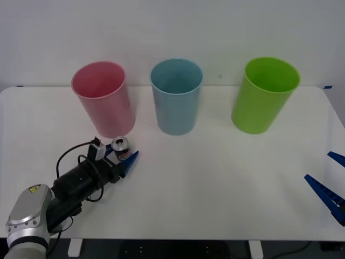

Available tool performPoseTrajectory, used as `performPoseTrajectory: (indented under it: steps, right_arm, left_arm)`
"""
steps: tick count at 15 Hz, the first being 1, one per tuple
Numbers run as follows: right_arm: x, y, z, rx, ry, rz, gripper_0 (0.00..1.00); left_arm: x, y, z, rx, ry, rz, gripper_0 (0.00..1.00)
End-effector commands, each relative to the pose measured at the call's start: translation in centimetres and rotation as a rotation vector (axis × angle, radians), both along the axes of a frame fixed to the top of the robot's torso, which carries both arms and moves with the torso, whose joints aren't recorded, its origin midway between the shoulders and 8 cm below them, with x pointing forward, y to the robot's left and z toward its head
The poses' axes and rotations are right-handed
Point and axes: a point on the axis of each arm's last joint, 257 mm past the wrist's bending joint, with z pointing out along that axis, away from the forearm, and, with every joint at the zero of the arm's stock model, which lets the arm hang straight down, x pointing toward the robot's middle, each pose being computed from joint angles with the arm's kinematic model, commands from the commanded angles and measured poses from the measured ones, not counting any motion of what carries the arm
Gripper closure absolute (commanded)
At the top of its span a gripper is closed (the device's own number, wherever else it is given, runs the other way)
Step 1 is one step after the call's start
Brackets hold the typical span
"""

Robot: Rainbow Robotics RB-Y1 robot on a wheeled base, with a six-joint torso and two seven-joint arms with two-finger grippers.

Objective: Grasp the object on the table and drop it into the matching bin: aluminum can to the light blue bin, PET bottle to the pink bin.

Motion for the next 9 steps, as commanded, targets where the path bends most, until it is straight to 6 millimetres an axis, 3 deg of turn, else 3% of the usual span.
performPoseTrajectory:
  steps: [1, 5, 9]
  right_arm:
    - [0.0, 0.0, 0.0, 0.0, 0.0, 0.0, 0.0]
    - [0.0, 0.0, 0.0, 0.0, 0.0, 0.0, 0.0]
    - [0.0, 0.0, 0.0, 0.0, 0.0, 0.0, 0.0]
  left_arm:
    - [0.0, -0.2, 0.0, -0.004, 0.0, -0.003, 1.0]
    - [0.3, -0.1, 0.8, -0.015, -0.012, -0.001, 1.0]
    - [0.3, 1.9, 1.7, -0.032, -0.019, 0.015, 1.0]
